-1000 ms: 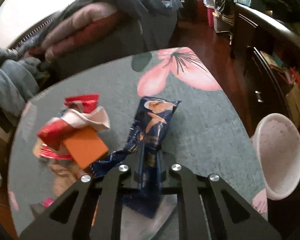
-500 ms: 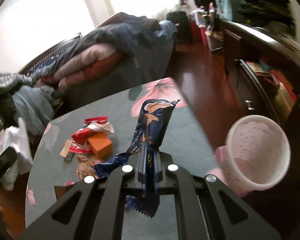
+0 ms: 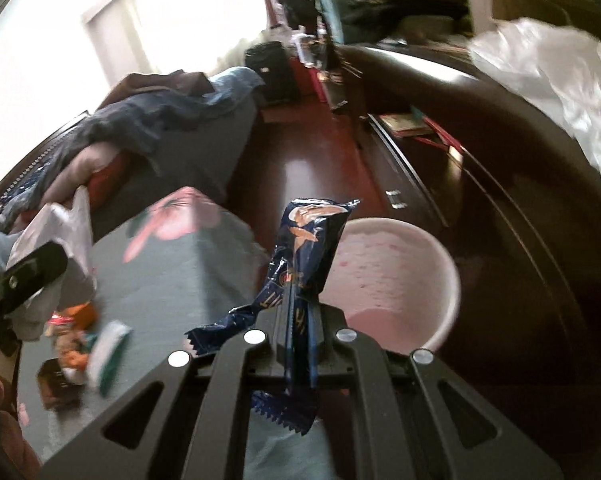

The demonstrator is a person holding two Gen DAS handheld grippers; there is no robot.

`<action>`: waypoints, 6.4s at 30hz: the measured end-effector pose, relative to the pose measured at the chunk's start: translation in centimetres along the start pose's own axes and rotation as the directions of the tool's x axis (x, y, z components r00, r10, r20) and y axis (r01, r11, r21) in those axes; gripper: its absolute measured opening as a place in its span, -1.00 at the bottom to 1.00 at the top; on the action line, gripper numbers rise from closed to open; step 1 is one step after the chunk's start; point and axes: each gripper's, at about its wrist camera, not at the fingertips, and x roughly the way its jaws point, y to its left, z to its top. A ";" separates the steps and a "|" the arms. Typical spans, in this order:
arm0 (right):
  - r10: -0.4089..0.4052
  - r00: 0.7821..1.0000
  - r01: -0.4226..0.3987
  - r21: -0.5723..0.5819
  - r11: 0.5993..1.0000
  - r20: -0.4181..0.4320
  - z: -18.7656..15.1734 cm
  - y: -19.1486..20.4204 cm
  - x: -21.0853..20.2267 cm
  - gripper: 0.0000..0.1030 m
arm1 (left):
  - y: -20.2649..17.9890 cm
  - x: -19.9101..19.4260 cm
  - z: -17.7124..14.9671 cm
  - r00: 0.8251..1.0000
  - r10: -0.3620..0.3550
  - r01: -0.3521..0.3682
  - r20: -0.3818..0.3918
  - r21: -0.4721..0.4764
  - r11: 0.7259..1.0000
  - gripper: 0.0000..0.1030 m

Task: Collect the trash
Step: 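Grasp the blue snack wrapper with the right tool while the left tool carries the paper toward the bin, then open both tools over the pink bin to drop the paper and wrapper, then grasp the black cigarette pack with the left tool, then grasp the pink-capped white tube with the right tool, then carry the pack with the left tool while the right tool carries the tube, release both into the bin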

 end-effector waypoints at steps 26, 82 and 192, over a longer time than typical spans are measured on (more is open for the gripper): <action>-0.110 0.994 0.110 0.007 0.994 0.010 0.3 -4.3 4.5 0.31 | -2.1 7.9 1.0 0.994 0.109 -0.109 -0.005 0.042 0.993 0.93; 0.158 0.979 -0.196 -0.359 0.913 -0.132 -8.2 20.7 -2.1 0.76 | 18.8 -10.2 -12.2 0.850 0.519 -0.523 -0.090 -0.249 0.815 0.69; -0.140 0.990 0.138 -0.075 0.988 -0.017 -1.6 -3.9 6.1 0.88 | -3.5 12.7 2.7 0.986 0.109 -0.103 -0.124 0.051 0.993 0.93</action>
